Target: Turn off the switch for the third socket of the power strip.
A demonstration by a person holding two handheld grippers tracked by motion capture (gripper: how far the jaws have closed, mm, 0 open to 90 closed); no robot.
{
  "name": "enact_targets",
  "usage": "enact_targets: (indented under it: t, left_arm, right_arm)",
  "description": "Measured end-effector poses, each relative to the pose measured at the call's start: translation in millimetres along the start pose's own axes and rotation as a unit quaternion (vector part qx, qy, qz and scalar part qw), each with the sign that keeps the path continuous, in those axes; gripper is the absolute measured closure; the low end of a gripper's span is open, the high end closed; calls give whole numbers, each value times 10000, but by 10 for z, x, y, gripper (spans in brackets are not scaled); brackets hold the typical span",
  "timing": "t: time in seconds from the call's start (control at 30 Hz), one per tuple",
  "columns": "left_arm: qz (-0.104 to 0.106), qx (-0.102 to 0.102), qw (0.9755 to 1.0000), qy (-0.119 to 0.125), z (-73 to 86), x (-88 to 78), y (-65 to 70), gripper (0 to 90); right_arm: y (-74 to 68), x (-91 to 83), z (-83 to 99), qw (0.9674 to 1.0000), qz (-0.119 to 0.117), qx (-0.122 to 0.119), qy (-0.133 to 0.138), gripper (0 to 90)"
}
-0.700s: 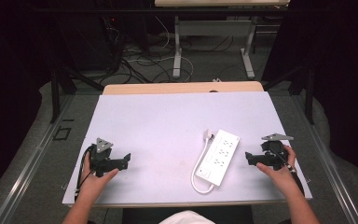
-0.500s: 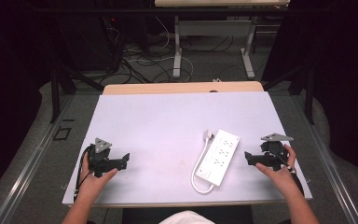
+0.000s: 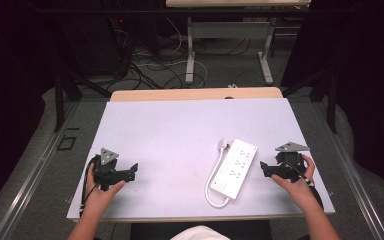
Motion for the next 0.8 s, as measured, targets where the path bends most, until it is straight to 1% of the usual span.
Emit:
enact_targets:
  t: [0.03,0.07,0.13,0.17,0.2,0.23,0.27,0.3,0.33,0.4,0.47,0.5,0.53,0.57,0.6,0.63,0.67,0.73,0.8]
  left_arm:
    - [-6,-17,10000,9,-1,4,4,48]
    - [-21,31,10000,1,-1,4,-3,48]
    - [32,12,10000,-25,3,4,17,48]
    - [33,72,10000,-25,2,5,14,48]
    - [15,72,10000,-1,0,9,16,48]
    - [15,72,10000,-1,0,9,16,48]
    - [66,101,9999,-53,7,4,25,48]
    - [64,54,10000,-17,3,10,33,48]
    - [67,43,10000,-19,4,9,36,48]
    - [60,48,10000,-1,2,9,33,47]
    - [54,33,10000,3,4,4,32,48]
    - [54,33,10000,3,4,4,32,48]
    - [62,-10,10000,38,0,4,39,48]
    - [56,11,10000,35,1,3,38,47]
    - [56,11,10000,35,1,3,38,48]
    - [72,-1,10000,33,2,3,47,48]
    - [43,72,10000,29,1,1,37,48]
    - [64,87,9999,24,2,2,46,48]
    - [54,80,9999,47,-2,5,52,48]
  right_arm:
    - [-5,2,-4,10000,-9,-41,11,161]
    - [-14,3,-10,10000,-17,-68,19,163]
    - [-33,4,-23,9999,-49,-121,39,175]
    - [-48,1,-33,9999,-65,-117,59,182]
    - [-53,2,-42,9999,-88,-127,76,193]
    - [-55,-4,-50,9998,-91,-124,93,209]
    - [-57,-12,-63,9998,-95,-109,127,226]
    - [-63,-21,-74,9998,-115,-66,152,244]
    - [-60,-27,-96,9997,-130,-58,209,260]
    - [-58,-38,-118,9996,-146,-17,238,299]
    - [-76,-41,-133,9994,-233,-4,237,324]
    - [-88,-44,-141,9993,-307,-32,224,337]
    - [-101,-52,-150,9992,-336,-34,197,351]
    - [-105,-48,-162,9991,-353,-85,222,358]
    - [-121,-53,-169,9989,-405,-100,192,360]
    - [-145,-48,-181,9988,-450,-67,186,366]
    - [-158,-50,-189,9987,-470,-104,167,377]
    - [-190,-32,-210,9984,-506,-197,167,385]
    - [-232,-15,-222,9979,-576,-269,105,392]
Point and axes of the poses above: each handheld gripper's, and its own axes: x roughly forward along the jaws, z roughly out of its underside, y roughly to its right, the point moved 9 cm from there along x, roughly forward along the jaws, and after that the axes turned 3 degrees about -z, right-handed, at the moved point
